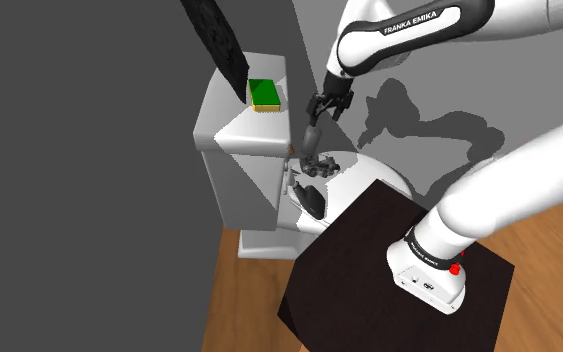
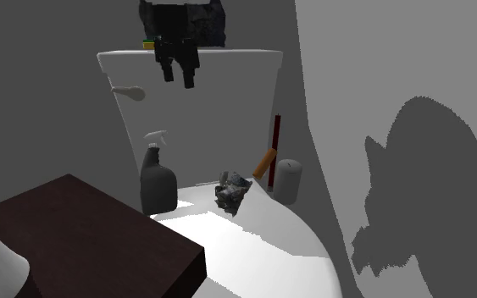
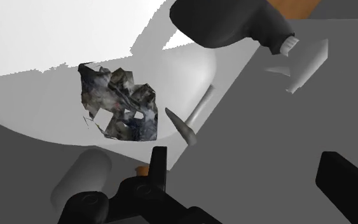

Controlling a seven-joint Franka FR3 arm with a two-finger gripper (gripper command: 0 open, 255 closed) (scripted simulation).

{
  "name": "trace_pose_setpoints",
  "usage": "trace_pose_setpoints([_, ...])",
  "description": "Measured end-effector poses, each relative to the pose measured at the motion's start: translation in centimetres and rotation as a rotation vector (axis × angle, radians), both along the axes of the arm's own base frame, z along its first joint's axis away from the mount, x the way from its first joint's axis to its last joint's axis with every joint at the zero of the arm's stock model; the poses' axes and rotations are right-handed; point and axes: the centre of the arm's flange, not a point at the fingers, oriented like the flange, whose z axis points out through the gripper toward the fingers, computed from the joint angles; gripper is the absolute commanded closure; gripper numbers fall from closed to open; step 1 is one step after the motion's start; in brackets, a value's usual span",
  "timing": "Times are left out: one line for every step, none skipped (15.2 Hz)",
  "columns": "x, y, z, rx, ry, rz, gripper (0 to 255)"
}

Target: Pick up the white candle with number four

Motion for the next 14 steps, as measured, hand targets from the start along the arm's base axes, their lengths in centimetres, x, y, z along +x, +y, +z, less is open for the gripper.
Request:
trace_pose_setpoints([0.4, -0.8, -1.1, 0.0, -0.006, -0.027, 0])
trace_pose_setpoints([1.3, -1.1, -1.9, -0.001, -0.013, -0.053, 0])
trace_pose_setpoints([1.8, -1.7, -2.8, -0.001, -0.019, -0.079, 0])
trace_pose_setpoints([2.5, -2.2, -3.7, -0.002, -0.025, -0.106, 0])
trace_pose_setpoints([3.0, -3.0, -4.8, -0.002, -0.031, -0.133, 0])
trace_pose_setpoints([3.6, -3.8, -5.6, -0.003, -0.038, -0.16, 0])
trace_pose_setpoints([4.3, -4.4, -6.4, -0.003, -0.045, -0.187, 0])
trace_pose_setpoints([4.7, -4.9, -7.4, -0.004, -0.05, -0.213, 0])
trace_pose_setpoints([5.4, -5.5, -8.2, -0.004, -0.057, -0.24, 0])
trace_pose_setpoints([6.1, -6.1, -9.1, -0.004, -0.064, -0.267, 0])
trace_pose_setpoints([6.5, -6.8, -10.1, -0.005, -0.07, -0.293, 0])
trace_pose_setpoints([7.2, -7.5, -11.0, -0.005, -0.077, -0.32, 0])
trace_pose_setpoints([7.7, -8.1, -11.9, -0.005, -0.083, -0.347, 0])
trace_pose_setpoints([8.2, -8.9, -12.8, -0.006, -0.089, -0.373, 0])
